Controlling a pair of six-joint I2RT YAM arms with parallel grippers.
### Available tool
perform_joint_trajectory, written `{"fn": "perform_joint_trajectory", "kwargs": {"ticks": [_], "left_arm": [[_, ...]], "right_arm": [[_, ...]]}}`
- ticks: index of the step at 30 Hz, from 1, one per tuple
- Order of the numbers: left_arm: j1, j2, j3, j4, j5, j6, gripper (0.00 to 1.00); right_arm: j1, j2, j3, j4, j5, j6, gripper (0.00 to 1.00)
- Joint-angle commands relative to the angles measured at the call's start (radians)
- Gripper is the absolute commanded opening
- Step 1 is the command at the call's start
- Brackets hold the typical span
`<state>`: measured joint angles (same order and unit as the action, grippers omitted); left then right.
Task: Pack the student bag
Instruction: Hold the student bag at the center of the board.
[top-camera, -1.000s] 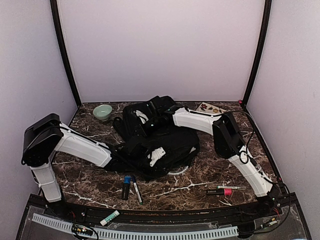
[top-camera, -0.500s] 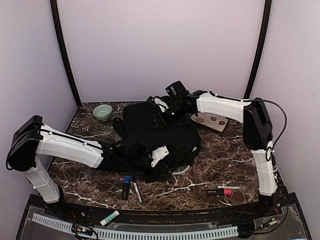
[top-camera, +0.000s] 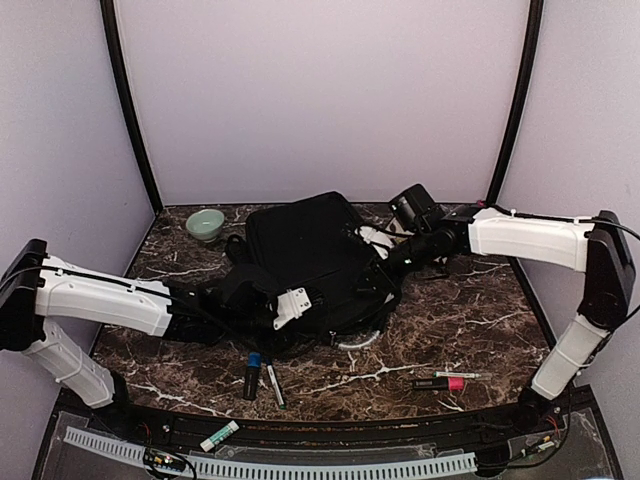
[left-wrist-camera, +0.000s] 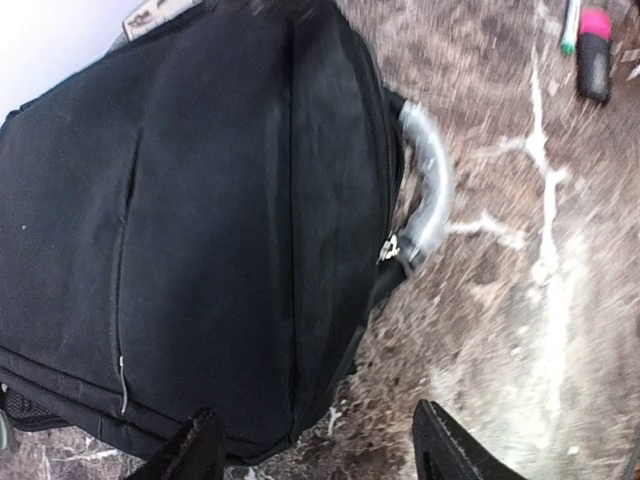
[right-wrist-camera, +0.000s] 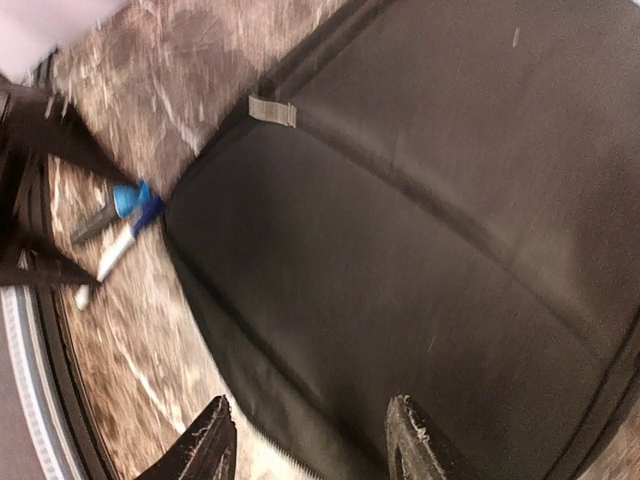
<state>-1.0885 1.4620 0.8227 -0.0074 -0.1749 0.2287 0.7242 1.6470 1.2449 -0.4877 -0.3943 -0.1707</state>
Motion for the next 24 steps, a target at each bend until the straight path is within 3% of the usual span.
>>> {"fn": "perform_joint_trajectory", "kwargs": {"ticks": [1, 6, 10, 13, 19, 21, 24], "left_arm": [[0.001, 0.097, 0.028, 0.038, -0.1, 0.13, 0.68], [0.004, 0.228, 0.08, 0.124, -0.188, 0.233, 0.67], [0.007, 0.305, 0.133, 0.15, -0.254, 0.251, 0.55], [0.013, 0.313, 0.15, 0.183, -0.255, 0.244, 0.4], [0.026, 0.295, 0.213, 0.165, -0.083, 0.163, 0.07], [0.031, 0.292, 0.224, 0.169, -0.011, 0.116, 0.01], [0.046, 0.29, 0.24, 0.19, 0.072, 0.024, 0.0]], "right_arm": [[-0.003, -0.101, -0.142, 0.025, 0.019, -0.051, 0.52], [-0.006, -0.122, -0.216, 0.028, 0.024, -0.078, 0.52], [-0.006, -0.138, -0.269, 0.047, -0.039, -0.079, 0.52], [-0.007, -0.161, -0.3, 0.062, -0.054, -0.08, 0.52], [-0.006, -0.195, -0.291, 0.011, -0.037, -0.097, 0.52], [-0.006, -0.192, -0.293, 0.011, -0.037, -0.089, 0.51], [-0.007, -0.17, -0.29, 0.029, -0.023, -0.068, 0.51]]}}
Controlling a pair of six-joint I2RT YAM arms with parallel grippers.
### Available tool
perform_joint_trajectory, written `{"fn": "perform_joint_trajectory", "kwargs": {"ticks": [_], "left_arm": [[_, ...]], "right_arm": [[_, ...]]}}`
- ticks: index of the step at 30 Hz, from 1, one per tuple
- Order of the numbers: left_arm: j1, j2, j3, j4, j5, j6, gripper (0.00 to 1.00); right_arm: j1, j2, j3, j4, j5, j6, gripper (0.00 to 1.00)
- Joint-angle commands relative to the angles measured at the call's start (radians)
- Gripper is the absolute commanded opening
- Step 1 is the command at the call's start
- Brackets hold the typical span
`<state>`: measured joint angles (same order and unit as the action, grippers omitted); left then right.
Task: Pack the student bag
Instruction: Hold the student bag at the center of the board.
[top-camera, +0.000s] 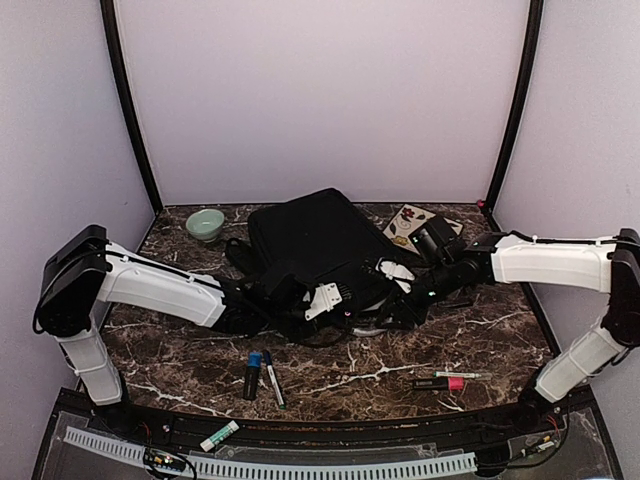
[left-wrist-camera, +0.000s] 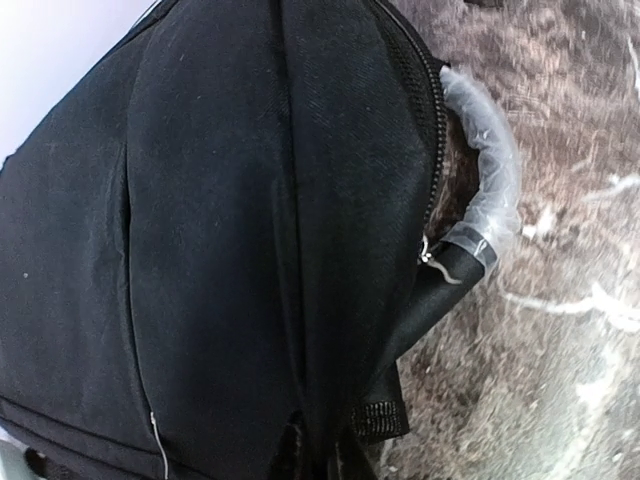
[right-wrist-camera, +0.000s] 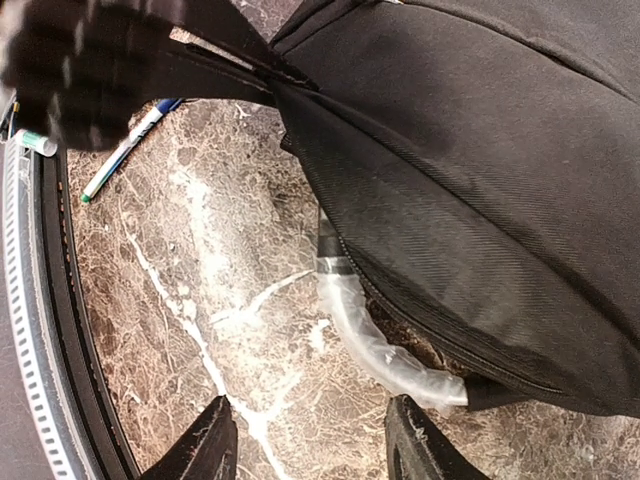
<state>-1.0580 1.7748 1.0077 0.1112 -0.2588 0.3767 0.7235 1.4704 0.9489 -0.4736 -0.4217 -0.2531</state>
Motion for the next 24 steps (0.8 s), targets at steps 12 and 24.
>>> {"fn": "perform_joint_trajectory", "kwargs": {"ticks": [12, 24], "left_arm": [[0.047, -0.031, 0.025, 0.244, 0.325, -0.398, 0.0], [0.047, -0.006, 0.014, 0.314, 0.394, -0.475, 0.0]], "right_arm": [[-0.005, 0.114, 0.047, 0.129, 0.024, 0.106, 0.51], [0.027, 0.174, 0.035, 0.334, 0.114, 0.224, 0.52]]}}
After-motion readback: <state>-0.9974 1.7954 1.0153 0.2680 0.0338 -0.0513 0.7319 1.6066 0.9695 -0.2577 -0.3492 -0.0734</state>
